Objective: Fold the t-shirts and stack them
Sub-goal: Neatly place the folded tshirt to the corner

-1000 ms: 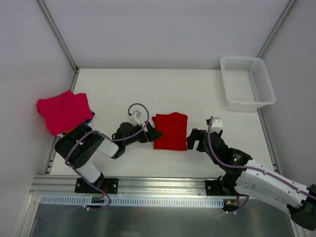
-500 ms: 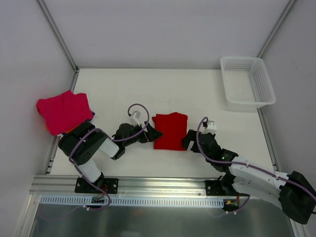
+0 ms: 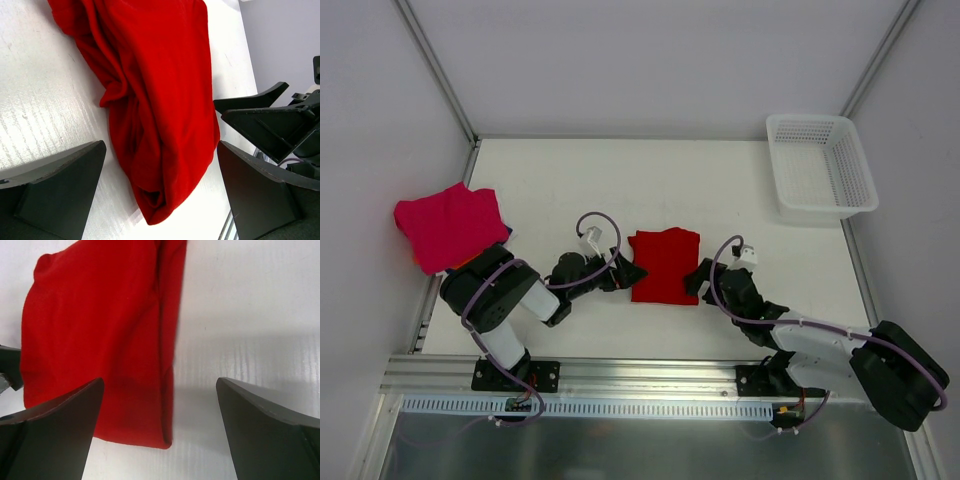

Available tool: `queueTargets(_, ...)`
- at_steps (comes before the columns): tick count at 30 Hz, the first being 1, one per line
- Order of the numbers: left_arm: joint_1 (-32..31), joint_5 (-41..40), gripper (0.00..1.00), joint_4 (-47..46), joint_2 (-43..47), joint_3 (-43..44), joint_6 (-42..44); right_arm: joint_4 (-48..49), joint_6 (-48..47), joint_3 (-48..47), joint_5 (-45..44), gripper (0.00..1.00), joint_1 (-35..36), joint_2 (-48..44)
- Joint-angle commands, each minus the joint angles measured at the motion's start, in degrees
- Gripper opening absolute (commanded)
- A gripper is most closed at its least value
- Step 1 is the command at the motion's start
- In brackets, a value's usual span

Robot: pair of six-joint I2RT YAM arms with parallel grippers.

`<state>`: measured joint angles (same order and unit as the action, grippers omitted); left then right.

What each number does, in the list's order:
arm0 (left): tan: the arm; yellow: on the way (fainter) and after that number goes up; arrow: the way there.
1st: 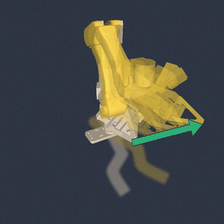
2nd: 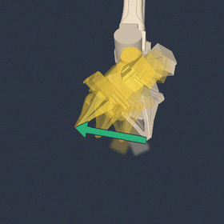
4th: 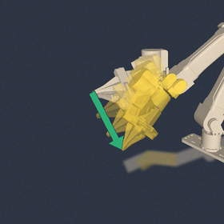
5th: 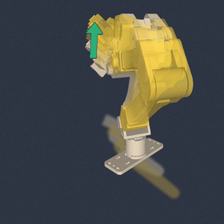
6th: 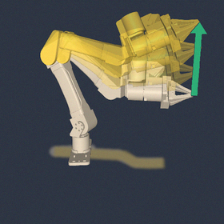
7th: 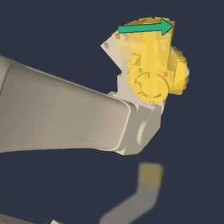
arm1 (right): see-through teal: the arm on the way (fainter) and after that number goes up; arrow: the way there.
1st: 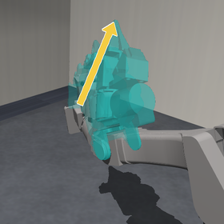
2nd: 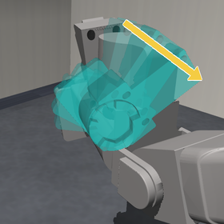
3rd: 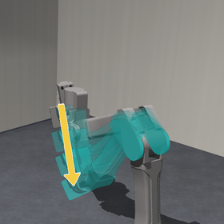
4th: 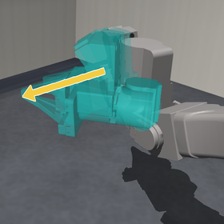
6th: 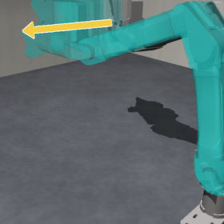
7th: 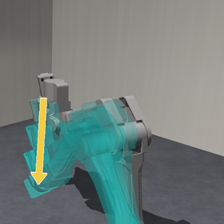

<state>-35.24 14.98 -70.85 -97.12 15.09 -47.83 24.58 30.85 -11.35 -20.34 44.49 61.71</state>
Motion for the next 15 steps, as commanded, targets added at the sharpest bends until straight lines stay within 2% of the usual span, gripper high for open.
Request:
queueTargets(1, 0.79, -0.04, 0.99, 8.62, -2.02, -2.96, 0.46, 5.92, 1.32, -0.16, 1.09, 0.99, -0.45, 0.34)
queueTargets(9, 1.05, -0.13, 0.99, 8.1, -2.63, -3.14, 0.46, 11.0, 1.67, -0.86, 2.76, 0.99, -2.39, 4.2)
queueTargets(15, 1.14, -0.22, 0.99, 6.69, -3.86, -3.93, 0.37, 18.55, 3.16, -1.92, 4.25, 0.99, -2.65, 13.33)
